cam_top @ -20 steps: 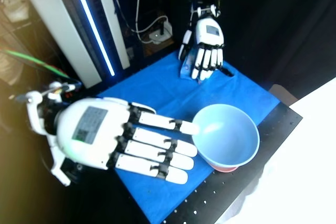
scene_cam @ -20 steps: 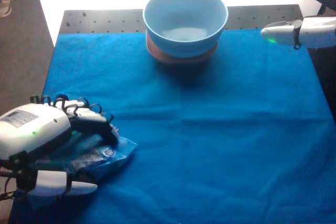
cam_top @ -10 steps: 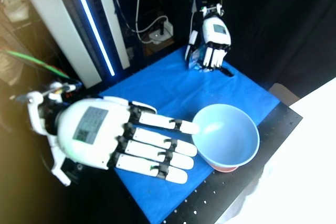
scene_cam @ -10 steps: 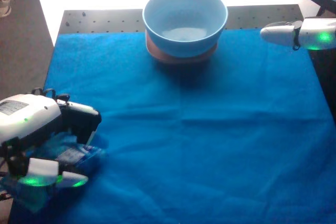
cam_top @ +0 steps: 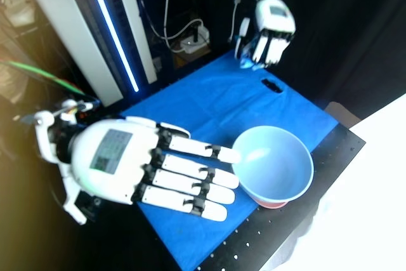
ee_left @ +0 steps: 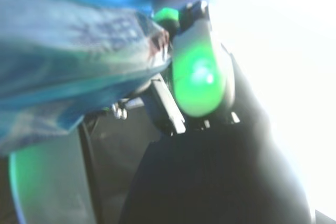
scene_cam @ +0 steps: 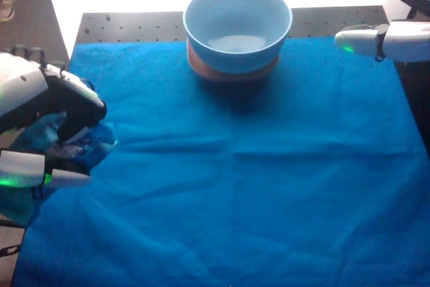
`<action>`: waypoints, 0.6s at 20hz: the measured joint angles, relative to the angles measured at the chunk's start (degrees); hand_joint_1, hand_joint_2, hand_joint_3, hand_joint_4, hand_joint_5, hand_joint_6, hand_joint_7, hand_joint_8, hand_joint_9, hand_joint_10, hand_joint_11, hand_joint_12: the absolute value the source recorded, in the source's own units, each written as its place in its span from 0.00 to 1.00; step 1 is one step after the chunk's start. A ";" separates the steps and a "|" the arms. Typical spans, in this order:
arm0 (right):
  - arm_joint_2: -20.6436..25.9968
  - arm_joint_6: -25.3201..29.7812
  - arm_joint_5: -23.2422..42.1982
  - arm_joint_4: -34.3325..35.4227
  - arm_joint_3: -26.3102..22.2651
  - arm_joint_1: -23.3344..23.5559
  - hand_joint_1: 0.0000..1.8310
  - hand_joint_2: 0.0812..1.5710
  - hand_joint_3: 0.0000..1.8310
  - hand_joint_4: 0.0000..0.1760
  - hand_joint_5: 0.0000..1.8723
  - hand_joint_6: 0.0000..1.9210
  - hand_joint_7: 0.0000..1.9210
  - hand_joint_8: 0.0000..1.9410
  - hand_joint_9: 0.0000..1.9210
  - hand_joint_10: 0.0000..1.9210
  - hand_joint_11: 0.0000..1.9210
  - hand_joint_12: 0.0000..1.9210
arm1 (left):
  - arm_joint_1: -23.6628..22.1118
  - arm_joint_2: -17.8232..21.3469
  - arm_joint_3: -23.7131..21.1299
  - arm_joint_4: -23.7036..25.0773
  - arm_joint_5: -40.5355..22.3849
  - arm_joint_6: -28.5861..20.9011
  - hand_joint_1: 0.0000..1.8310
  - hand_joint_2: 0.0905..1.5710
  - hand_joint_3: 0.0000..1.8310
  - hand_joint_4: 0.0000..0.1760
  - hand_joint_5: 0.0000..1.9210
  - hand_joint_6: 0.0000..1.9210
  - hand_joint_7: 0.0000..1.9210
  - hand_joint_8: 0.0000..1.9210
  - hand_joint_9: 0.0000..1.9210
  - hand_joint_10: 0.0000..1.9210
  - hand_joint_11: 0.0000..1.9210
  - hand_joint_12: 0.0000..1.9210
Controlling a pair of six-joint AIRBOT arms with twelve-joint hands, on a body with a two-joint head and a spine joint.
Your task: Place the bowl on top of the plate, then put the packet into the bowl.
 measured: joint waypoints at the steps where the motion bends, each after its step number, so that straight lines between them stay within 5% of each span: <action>1: 0.00 0.00 0.00 -0.04 0.00 0.00 0.28 0.72 0.00 0.56 0.12 0.00 0.09 0.00 0.06 0.00 0.00 0.23 | -1.36 -0.02 0.46 1.44 0.83 -0.17 0.91 0.68 0.00 0.94 0.46 1.00 0.55 1.00 0.73 1.00 0.79 1.00; 7: 0.00 0.00 0.09 0.00 0.00 -0.15 0.27 0.73 0.00 0.66 0.10 0.00 0.08 0.00 0.05 0.00 0.00 0.23 | -13.11 -1.31 4.02 7.65 10.27 0.98 0.92 0.66 0.00 1.00 0.46 1.00 0.54 1.00 0.77 1.00 0.82 1.00; 9: 0.00 0.00 0.00 -0.11 -0.02 -0.17 0.27 0.73 0.00 0.80 0.09 0.00 0.07 0.00 0.05 0.00 0.00 0.20 | -18.84 -4.72 6.34 9.49 14.19 2.40 0.91 0.66 0.00 0.99 0.44 1.00 0.52 1.00 0.76 1.00 0.81 1.00; 12: 0.00 0.00 0.02 0.00 0.00 -0.17 0.27 0.73 0.00 0.71 0.09 0.00 0.07 0.00 0.05 0.00 0.00 0.18 | -24.52 -8.92 9.62 11.93 19.28 2.49 0.99 0.68 0.01 1.00 0.47 1.00 0.54 1.00 0.69 1.00 0.67 1.00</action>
